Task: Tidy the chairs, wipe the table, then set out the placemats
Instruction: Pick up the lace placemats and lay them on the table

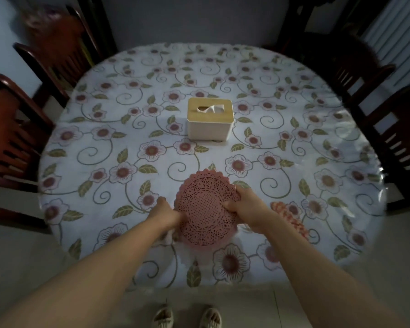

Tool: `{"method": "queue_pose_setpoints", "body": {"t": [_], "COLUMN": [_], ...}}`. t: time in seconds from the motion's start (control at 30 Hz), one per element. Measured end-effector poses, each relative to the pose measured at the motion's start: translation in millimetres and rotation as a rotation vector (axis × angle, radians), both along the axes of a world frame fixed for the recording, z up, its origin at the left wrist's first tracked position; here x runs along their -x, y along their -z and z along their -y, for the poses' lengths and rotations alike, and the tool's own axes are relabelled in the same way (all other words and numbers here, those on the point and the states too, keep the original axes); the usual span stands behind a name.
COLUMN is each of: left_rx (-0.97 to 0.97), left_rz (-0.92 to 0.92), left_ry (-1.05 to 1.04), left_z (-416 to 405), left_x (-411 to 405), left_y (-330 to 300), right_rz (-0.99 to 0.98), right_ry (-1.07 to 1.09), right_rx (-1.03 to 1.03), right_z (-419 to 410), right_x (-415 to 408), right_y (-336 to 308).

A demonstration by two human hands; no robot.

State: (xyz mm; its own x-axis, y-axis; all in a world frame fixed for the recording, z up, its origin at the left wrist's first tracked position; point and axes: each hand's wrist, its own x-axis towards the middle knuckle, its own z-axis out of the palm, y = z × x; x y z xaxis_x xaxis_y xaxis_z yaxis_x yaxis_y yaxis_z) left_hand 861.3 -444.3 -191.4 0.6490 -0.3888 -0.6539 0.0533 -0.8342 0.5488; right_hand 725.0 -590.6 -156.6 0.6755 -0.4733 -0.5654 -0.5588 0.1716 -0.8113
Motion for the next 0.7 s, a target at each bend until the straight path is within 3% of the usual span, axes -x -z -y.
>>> {"method": "queue_pose_setpoints", "body": {"t": [0.27,0.4,0.53,0.7], "left_rx": [0.362,0.499,0.651,0.716], "left_rz": [-0.297,-0.387,-0.568,-0.620], "left_ry": [-0.385,-0.467,-0.452,-0.419], "left_z": [-15,-36,-64,-100], "left_x": [-14,-21,-28,-49], "left_y": [-79,-104,-120,-131], "right_rz": [0.228,0.186,0.157,0.185], "right_ry": [-0.109,-0.134,0.026,0.073], "right_rx": [-0.214,-0.022,0.252,0.343], "right_z": [17,5,-18,-51], "right_x": [-11,-28,-54,-89], "right_y": [-59,-72,-75,-87]}}
